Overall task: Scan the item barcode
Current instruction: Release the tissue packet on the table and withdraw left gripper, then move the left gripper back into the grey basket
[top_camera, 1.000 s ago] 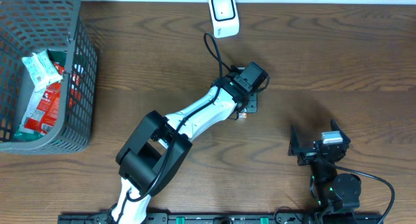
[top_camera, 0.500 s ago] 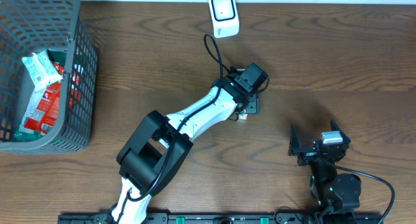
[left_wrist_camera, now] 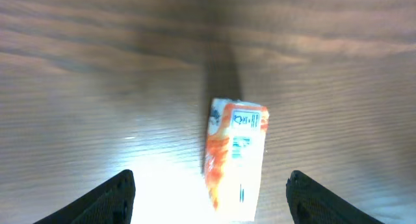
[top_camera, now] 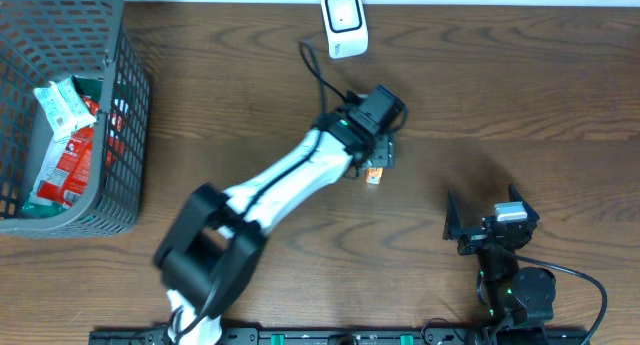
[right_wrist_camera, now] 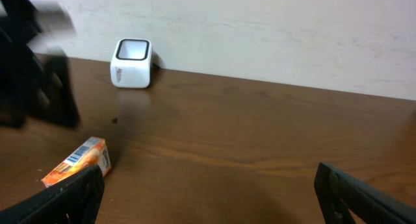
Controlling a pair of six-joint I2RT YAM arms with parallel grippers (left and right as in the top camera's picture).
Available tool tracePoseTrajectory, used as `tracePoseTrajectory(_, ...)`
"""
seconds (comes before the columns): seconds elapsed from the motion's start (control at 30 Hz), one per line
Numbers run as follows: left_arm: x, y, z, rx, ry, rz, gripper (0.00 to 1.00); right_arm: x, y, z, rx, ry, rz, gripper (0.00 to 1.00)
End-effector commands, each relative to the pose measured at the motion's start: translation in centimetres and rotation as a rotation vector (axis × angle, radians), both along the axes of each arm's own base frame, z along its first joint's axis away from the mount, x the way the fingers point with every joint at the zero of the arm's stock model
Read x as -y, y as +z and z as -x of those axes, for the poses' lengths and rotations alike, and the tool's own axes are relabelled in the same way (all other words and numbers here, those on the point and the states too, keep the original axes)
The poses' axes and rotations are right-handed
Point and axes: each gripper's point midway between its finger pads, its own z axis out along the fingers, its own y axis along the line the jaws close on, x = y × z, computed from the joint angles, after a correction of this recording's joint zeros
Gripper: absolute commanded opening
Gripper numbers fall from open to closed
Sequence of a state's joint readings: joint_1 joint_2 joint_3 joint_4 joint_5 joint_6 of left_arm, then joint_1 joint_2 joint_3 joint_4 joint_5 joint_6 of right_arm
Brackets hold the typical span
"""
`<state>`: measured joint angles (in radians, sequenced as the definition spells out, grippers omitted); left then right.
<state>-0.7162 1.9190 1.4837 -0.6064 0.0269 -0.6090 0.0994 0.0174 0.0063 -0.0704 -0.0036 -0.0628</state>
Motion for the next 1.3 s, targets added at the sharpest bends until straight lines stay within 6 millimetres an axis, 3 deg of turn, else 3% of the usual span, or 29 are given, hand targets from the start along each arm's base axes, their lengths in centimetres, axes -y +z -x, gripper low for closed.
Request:
tracePoseTrajectory(0.0,-2.3,4.5,-0.2,0.050,0.030,0.020,0.75,0.1,0.0,0.0,0.000,-0.007,0.006,0.99)
tracePoseTrajectory(0.33,-7.1,11.5,1.8,0.155,0.034,-0.011,0.78,0.1,0.0,0.0,0.000,-0.007,0.006,0.99)
tracePoseTrajectory(0.63,-14.0,13.6,2.1,0.185,0.229,-0.123,0.81,0.1,0.0,0.0,0.000,-0.007,0.006,0.99)
tracePoseTrajectory(0.9,-22.6,15.6,2.5,0.145,0.442,-0.153,0.81,0.1,0.0,0.0,0.000,-0.007,0.006,0.99)
tracePoseTrajectory(1.27,-35.2,20.0,3.9,0.261,0.821,-0.134,0.81,0.1,0.0,0.0,0.000,-0.007,0.006,0.99)
